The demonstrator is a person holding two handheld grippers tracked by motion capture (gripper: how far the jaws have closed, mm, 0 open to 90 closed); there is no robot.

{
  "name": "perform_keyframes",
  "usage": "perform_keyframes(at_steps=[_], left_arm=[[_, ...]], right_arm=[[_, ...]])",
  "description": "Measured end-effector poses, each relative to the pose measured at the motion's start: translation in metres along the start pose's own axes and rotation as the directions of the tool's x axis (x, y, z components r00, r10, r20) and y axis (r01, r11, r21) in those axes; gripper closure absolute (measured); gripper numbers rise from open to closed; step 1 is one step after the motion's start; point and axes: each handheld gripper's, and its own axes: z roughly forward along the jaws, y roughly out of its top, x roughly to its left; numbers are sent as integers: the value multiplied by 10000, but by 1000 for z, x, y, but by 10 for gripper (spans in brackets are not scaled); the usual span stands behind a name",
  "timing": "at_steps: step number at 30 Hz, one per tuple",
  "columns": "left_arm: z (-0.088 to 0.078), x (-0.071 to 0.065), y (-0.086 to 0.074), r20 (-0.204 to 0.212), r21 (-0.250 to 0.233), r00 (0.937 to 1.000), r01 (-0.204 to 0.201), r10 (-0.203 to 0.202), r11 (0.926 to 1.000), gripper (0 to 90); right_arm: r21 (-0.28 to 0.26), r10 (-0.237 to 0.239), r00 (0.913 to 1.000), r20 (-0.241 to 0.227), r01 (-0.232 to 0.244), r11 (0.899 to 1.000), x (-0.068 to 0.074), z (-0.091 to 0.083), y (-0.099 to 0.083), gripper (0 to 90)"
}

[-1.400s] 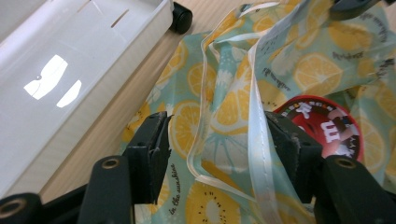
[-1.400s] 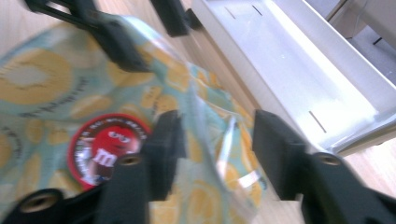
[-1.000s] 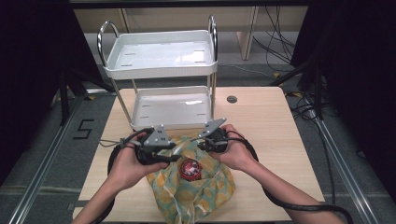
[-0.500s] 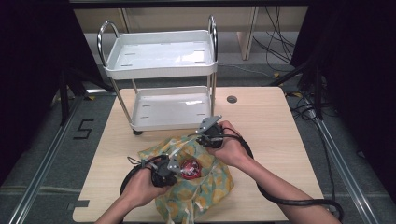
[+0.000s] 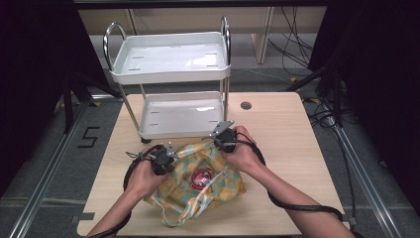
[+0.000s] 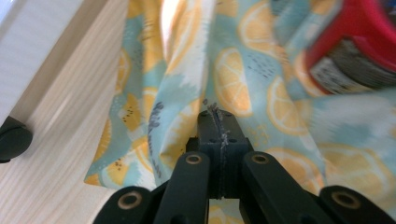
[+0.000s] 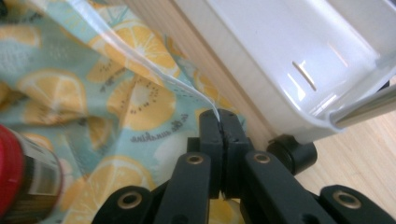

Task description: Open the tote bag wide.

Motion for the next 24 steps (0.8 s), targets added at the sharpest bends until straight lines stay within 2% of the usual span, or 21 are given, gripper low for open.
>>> perform_keyframes(at_steps=[1,2,3,4,5,6,7,9,11,12,13,14,16,17,18,19,20,21,22,23,24], left_arm=[[3,0,1,101,-50,9998,168,-168,9998,898],[4,0,2,147,-37,9998,166,-165,9999,898],[5,0,3,62,-40,10000,-11,11,10000,898],[6,-2,4,140,-76,9998,111,-110,9999,898],[6,-2,5,122,-81,9999,14,-13,10000,898],[7,-3,5,197,-151,9998,105,-102,9998,898],[7,-3,6,151,-181,9999,9,-6,9998,898],[7,-3,8,147,-286,9999,-54,58,9996,898],[7,-2,9,150,-308,9998,-91,96,9995,899],[8,-2,10,172,-344,9998,-55,61,9994,899],[8,-2,10,219,-374,9997,93,-85,9993,899],[8,-2,11,164,-409,9999,39,-32,9992,899],[9,0,13,97,-414,9999,-72,76,9991,899],[9,1,13,106,-420,9999,-85,90,9991,899],[10,0,13,155,-439,9998,112,-106,9990,899],[10,2,14,118,-439,9999,-36,42,9990,899],[11,2,14,84,-399,10000,-4,7,9992,899],[12,2,14,81,-366,10000,-18,21,9993,899],[12,2,14,71,-304,10000,-64,67,9995,899],[13,2,14,49,-265,9999,-96,98,9996,900],[13,1,14,139,-314,9999,22,-18,9995,900]], right_arm=[[11,-24,9999,144,24,10000,0,4,-2,900],[93,-83,9999,59,82,9999,0,6,-4,900],[208,-140,9999,30,139,9997,-1,7,-6,893],[212,-338,9994,36,337,9992,-1,9,-8,857],[184,-281,9996,-33,281,9994,0,9,-9,812],[172,-551,9983,-166,554,9983,-1,7,-8,760],[-15,-530,9984,-174,530,9986,2,5,-8,743],[-356,-710,9971,-289,699,9969,4,-10,-4,679],[-739,-1145,9928,-361,1116,9910,8,-28,2,645],[-1003,-1594,9867,-329,1554,9827,11,-41,6,653],[-1091,-1794,9830,-378,1744,9786,15,-53,8,658],[-1346,-2032,9788,-266,1979,9709,20,-59,10,665],[-1480,-2529,9667,-397,2446,9583,30,-74,11,693],[-1675,-2669,9607,-757,2516,9532,39,-79,10,713],[-1632,-2617,9555,-1364,2388,9572,44,-83,8,751],[-1524,-2575,9516,-1676,2331,9604,48,-83,6,788],[-1238,-2450,9471,-2074,2231,9669,52,-83,1,836],[-952,-2548,9343,-2494,2382,9665,56,-79,-4,863],[-575,-2551,9258,-2790,2491,9668,59,-75,-9,895],[-9,-2106,9300,-3014,2206,9754,65,-73,-17,900],[67,-2305,9208,-3146,2449,9695,65,-70,-20,900]])
